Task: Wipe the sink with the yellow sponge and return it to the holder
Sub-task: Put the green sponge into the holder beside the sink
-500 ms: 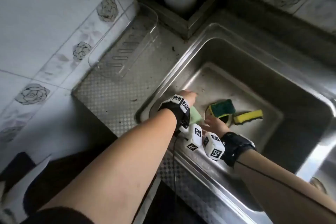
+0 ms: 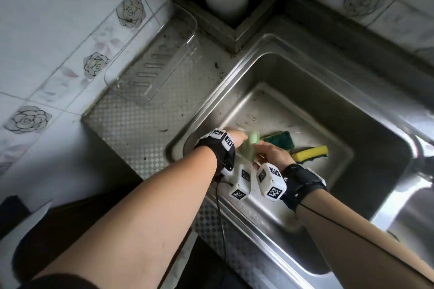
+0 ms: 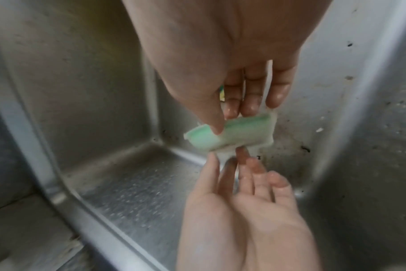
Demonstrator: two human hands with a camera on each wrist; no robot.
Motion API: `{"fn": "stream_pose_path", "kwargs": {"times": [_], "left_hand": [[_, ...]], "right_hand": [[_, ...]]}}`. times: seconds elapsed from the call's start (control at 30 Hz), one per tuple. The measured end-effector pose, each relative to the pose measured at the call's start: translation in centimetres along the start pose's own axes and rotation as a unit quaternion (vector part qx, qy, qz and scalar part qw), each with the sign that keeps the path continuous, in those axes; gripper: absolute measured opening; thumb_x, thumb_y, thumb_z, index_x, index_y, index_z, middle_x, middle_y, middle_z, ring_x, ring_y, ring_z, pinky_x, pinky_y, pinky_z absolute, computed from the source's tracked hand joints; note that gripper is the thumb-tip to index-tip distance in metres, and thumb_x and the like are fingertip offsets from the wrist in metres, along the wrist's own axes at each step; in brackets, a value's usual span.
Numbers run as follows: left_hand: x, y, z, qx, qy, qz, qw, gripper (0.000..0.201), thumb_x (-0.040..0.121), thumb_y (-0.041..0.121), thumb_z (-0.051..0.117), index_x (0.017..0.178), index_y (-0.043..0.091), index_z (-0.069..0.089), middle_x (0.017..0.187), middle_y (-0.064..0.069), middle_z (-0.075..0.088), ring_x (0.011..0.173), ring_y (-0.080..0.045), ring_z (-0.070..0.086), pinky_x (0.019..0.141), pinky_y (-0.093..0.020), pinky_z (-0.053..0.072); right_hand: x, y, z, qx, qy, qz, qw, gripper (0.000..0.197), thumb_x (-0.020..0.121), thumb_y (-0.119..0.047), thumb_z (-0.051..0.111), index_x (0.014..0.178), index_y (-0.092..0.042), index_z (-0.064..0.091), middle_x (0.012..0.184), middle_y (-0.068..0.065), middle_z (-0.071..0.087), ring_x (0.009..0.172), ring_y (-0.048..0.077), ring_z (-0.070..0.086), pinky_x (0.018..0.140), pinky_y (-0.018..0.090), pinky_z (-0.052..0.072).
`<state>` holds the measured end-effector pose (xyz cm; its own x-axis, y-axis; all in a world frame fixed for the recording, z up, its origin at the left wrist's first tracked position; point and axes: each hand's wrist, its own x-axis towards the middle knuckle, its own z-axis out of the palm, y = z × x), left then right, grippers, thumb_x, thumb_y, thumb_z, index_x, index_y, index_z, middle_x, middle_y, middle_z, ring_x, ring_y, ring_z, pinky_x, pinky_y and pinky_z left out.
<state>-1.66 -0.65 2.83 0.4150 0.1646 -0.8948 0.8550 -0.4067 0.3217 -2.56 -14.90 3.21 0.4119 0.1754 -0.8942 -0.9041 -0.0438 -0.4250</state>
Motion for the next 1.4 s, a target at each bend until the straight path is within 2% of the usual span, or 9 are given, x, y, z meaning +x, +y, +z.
{"fn": "stream_pose_path", "kwargs": {"times": [0.13,0.37,0.53,0.63,0.77,0.83,1.03,1.2,1.4], "left_hand": [[1.9,-0.3,1.6,0.006,0.016,0.038,0.999,0.043,0.078,0.044,0.057,0.112,0.019,0.065,0.119,-0.012,0.068,0.099,-0.030,0.068,0.093,-0.044,0.055],[-6.9,1.5,-0.2,-0.149,0.114,0.119,0.975,0.033,0.084,0.027,0.069,0.113,0.013,0.061,0.117,-0.005,0.067,0.096,-0.020,0.060,0.083,-0.023,0.044],[-10.3,1.0,-3.5,-0.273,0.152,0.171,0.934,0.028,0.082,0.021,0.073,0.106,0.013,0.061,0.101,0.003,0.060,0.086,-0.013,0.058,0.084,-0.024,0.044],[-12.3,1.0,-6.3,-0.412,0.143,0.192,0.879,0.047,0.079,0.012,0.074,0.123,0.013,0.056,0.119,-0.011,0.065,0.096,-0.027,0.067,0.082,-0.041,0.059],[-13.6,0.3,-11.4,-0.490,0.184,0.224,0.822,0.052,0.079,0.003,0.072,0.126,0.017,0.054,0.106,-0.014,0.065,0.088,-0.031,0.070,0.069,-0.040,0.061],[-14.1,-0.8,-14.3,-0.511,0.207,0.228,0.803,0.056,0.079,0.004,0.073,0.129,0.020,0.053,0.109,-0.013,0.064,0.085,-0.028,0.070,0.069,-0.040,0.061],[-14.1,-5.8,-21.4,-0.577,0.267,0.222,0.739,0.048,0.081,-0.002,0.069,0.125,0.017,0.060,0.121,-0.020,0.064,0.084,-0.029,0.068,0.051,-0.026,0.059],[-12.3,-9.2,-23.9,-0.586,0.300,0.179,0.731,0.046,0.083,-0.002,0.067,0.127,0.012,0.059,0.124,-0.020,0.064,0.088,-0.028,0.069,0.061,-0.027,0.062],[-11.2,-10.1,-23.0,-0.601,0.276,0.164,0.732,0.037,0.087,-0.005,0.061,0.119,0.013,0.061,0.113,-0.012,0.059,0.095,-0.032,0.062,0.055,-0.027,0.059]], "right_hand": [[-2.3,-1.8,0.2,0.015,0.030,-0.057,0.998,0.011,0.090,-0.006,0.056,0.082,-0.010,0.062,0.081,0.015,0.063,0.062,0.020,0.059,0.054,0.024,0.053],[-6.5,-5.2,0.3,0.038,0.015,-0.103,0.994,0.015,0.087,-0.007,0.063,0.097,-0.010,0.053,0.093,0.016,0.060,0.073,0.028,0.067,0.060,0.039,0.061],[-9.9,-8.4,1.0,0.075,-0.010,-0.113,0.991,0.002,0.091,-0.012,0.059,0.090,-0.010,0.060,0.092,0.016,0.060,0.080,0.029,0.062,0.066,0.039,0.058],[-11.1,-10.7,3.5,0.062,0.000,-0.158,0.986,0.019,0.088,-0.011,0.063,0.107,-0.005,0.059,0.094,0.017,0.061,0.071,0.026,0.063,0.060,0.035,0.060],[-10.4,-13.5,9.5,0.026,-0.016,-0.217,0.976,0.023,0.084,-0.002,0.065,0.107,-0.003,0.057,0.088,0.020,0.061,0.054,0.022,0.064,0.050,0.030,0.057],[-9.6,-14.2,13.0,-0.011,-0.037,-0.220,0.975,0.016,0.084,-0.002,0.064,0.098,-0.009,0.059,0.079,0.015,0.060,0.060,0.021,0.060,0.059,0.034,0.056],[-7.1,-14.5,22.8,-0.179,-0.063,-0.247,0.950,0.027,0.081,-0.013,0.068,0.109,-0.013,0.068,0.076,0.008,0.059,0.053,0.013,0.046,0.047,0.021,0.036],[-6.2,-12.7,27.3,-0.144,-0.124,-0.158,0.969,0.006,0.085,-0.007,0.063,0.081,-0.011,0.062,0.086,0.012,0.065,0.062,0.022,0.060,0.052,0.028,0.049],[-5.8,-11.4,27.6,-0.141,-0.153,-0.141,0.968,0.010,0.088,-0.004,0.059,0.088,-0.014,0.058,0.091,0.015,0.062,0.068,0.026,0.062,0.065,0.033,0.051]]}}
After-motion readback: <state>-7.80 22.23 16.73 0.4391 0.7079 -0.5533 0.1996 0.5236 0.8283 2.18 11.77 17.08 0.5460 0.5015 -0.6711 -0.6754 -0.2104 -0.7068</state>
